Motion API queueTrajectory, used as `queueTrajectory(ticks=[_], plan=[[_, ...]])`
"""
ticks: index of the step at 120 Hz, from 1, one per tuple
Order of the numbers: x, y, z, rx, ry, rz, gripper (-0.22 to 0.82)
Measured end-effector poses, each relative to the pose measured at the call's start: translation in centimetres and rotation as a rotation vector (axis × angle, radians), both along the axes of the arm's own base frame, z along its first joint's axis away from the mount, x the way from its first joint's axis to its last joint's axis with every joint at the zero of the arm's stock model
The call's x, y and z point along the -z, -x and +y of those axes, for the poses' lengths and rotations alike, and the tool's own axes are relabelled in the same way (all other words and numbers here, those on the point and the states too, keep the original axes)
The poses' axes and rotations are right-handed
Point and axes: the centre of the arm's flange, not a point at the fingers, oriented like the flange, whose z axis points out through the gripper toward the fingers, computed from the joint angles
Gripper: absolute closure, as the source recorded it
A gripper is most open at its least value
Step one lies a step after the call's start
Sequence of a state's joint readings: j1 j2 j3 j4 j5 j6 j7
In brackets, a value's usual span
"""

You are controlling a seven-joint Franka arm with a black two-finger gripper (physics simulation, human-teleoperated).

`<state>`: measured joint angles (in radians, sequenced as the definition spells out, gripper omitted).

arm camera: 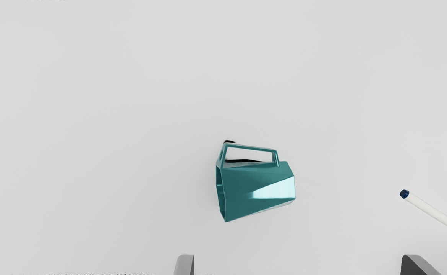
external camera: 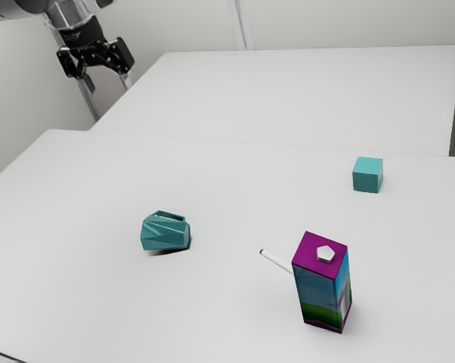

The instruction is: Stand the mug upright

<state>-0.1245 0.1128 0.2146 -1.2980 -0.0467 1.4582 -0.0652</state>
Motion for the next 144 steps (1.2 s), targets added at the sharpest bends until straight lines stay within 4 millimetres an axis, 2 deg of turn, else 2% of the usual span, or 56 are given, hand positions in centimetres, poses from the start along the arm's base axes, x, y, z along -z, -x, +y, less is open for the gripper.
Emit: queueTrajectory(ticks=[17, 21, 29, 33, 39, 43, 54, 65, 79, 88, 97, 109, 144], plan=[[0.3, 1.3, -0.4, 0.028, -0.006, 0.022, 0.02], [0.5, 2.1, -0.4, 0.033, 0.001, 0.029, 0.02], [2.8, 5.1, -0.4, 0.052, 0.048, 0.070, 0.02], [4.3, 6.8, 0.6, 0.044, 0.084, 0.083, 0.02], [6.8, 8.9, 4.7, -0.026, 0.140, 0.088, 0.02], [8.5, 9.7, 6.7, -0.060, 0.184, 0.089, 0.02], [14.7, 11.0, 9.6, -0.120, 0.336, 0.102, 0.02], [20.0, 10.7, 11.9, -0.170, 0.486, 0.088, 0.02], [28.5, 9.0, 14.6, -0.261, 0.664, 0.082, 0.02], [32.1, 8.0, 15.2, -0.300, 0.760, 0.045, 0.02], [33.5, 6.9, 13.1, -0.276, 0.821, 0.000, 0.02], [35.8, 7.4, 10.8, -0.275, 0.899, -0.062, 0.02], [37.5, 8.6, 11.0, -0.226, 0.914, -0.199, 0.02]])
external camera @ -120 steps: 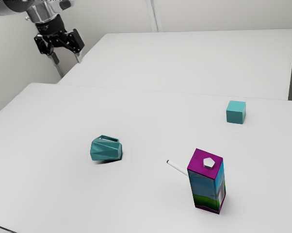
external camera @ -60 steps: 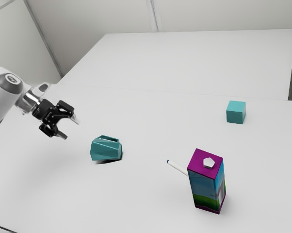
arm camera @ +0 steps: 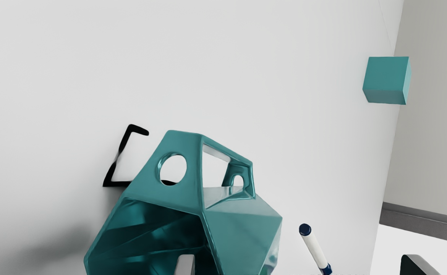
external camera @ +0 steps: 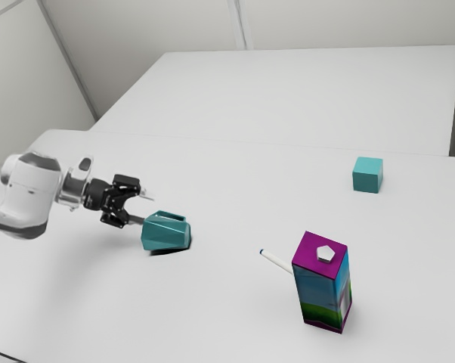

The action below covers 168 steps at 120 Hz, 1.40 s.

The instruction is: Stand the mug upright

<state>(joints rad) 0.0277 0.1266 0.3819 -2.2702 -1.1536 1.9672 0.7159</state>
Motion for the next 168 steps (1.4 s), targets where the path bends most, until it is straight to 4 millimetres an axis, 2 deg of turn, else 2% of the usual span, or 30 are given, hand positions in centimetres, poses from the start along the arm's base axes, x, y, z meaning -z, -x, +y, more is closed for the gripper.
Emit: queueTrajectory(ticks=[9, 26, 37, 65, 80, 97, 121, 132, 153, 168], plan=[[0.8, 0.9, -0.2, 0.008, -0.001, -0.007, 0.02], [0.3, 2.2, -0.6, 0.023, -0.011, -0.055, 0.02], [0.3, 2.3, -0.6, 0.036, -0.023, -0.078, 0.02], [1.7, 2.4, -0.7, 0.048, -0.033, -0.097, 0.02], [2.4, 2.0, -1.9, 0.050, -0.017, -0.109, 0.02], [3.7, 3.0, -2.7, 0.041, 0.008, -0.098, 0.02], [3.3, 2.9, -2.8, 0.037, 0.010, -0.127, 0.03], [3.3, 2.9, -2.9, 0.036, 0.011, -0.137, 0.14], [3.5, 2.7, -3.2, 0.034, 0.016, -0.146, 0.52], [3.3, 2.6, -3.2, 0.032, 0.016, -0.156, 0.64]])
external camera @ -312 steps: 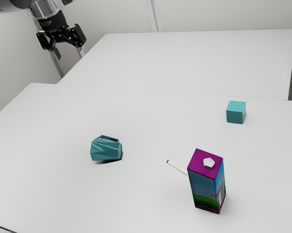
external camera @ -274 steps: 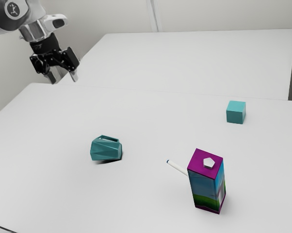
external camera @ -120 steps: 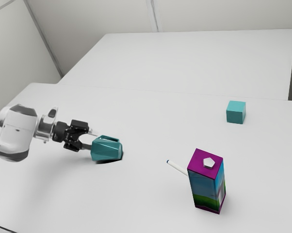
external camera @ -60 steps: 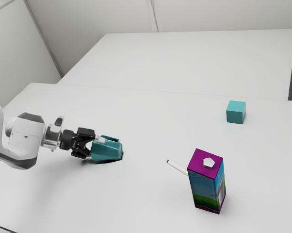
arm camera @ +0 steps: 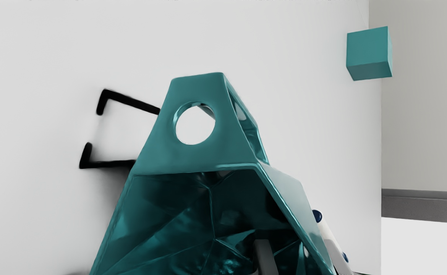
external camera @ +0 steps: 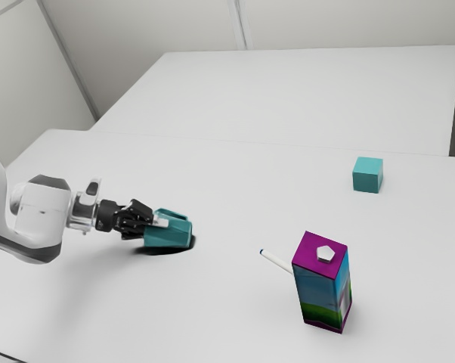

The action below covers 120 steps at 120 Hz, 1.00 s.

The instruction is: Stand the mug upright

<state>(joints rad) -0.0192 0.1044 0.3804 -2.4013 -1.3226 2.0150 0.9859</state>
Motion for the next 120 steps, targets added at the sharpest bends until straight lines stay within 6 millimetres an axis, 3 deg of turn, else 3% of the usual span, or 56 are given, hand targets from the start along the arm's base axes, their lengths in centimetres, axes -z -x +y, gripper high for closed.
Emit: queueTrajectory(ticks=[21, 34, 37, 47, 55, 62, 68, 80, 89, 98, 120], plan=[[-0.7, -0.5, -0.2, 0.008, -0.005, -0.023, 0.73], [-2.3, -1.4, -0.8, 0.023, -0.030, -0.061, 0.76], [-3.4, -2.4, -0.7, 0.039, -0.055, -0.086, 0.77], [-10.3, -7.3, 0.0, 0.187, -0.258, -0.200, 0.77], [-14.6, -9.6, 0.2, 0.300, -0.426, -0.240, 0.78], [-17.3, -10.9, -0.4, 0.399, -0.572, -0.244, 0.78], [-18.4, -11.5, -1.5, 0.492, -0.693, -0.224, 0.78], [-17.3, -12.6, -5.3, 0.673, -0.919, -0.149, 0.78], [-14.2, -13.5, -7.2, 0.747, -1.029, -0.078, 0.78], [-11.7, -13.9, -7.5, 0.751, -1.088, -0.021, 0.78], [-9.3, -13.4, -7.4, 0.679, -1.129, 0.069, 0.78]])
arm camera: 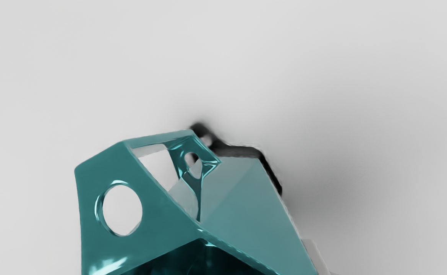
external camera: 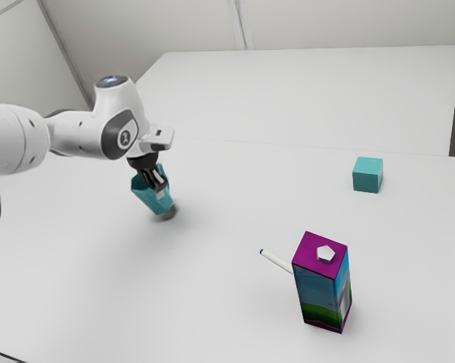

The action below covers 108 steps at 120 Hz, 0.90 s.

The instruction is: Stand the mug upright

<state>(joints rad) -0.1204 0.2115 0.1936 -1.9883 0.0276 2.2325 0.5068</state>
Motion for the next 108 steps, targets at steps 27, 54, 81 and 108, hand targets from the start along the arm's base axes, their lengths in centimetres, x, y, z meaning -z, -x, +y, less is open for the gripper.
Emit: queueTrajectory(ticks=[27, 54, 81, 108], plan=[[1.0, 0.3, -0.2, -0.116, -0.026, 0.029, 0.78], [1.4, 0.4, -0.2, -0.210, -0.028, 0.041, 0.33], [0.3, 0.4, -0.3, -0.275, -0.024, 0.023, 0.13], [-16.7, -1.9, -0.8, -0.319, 0.016, -0.144, 0.05]])
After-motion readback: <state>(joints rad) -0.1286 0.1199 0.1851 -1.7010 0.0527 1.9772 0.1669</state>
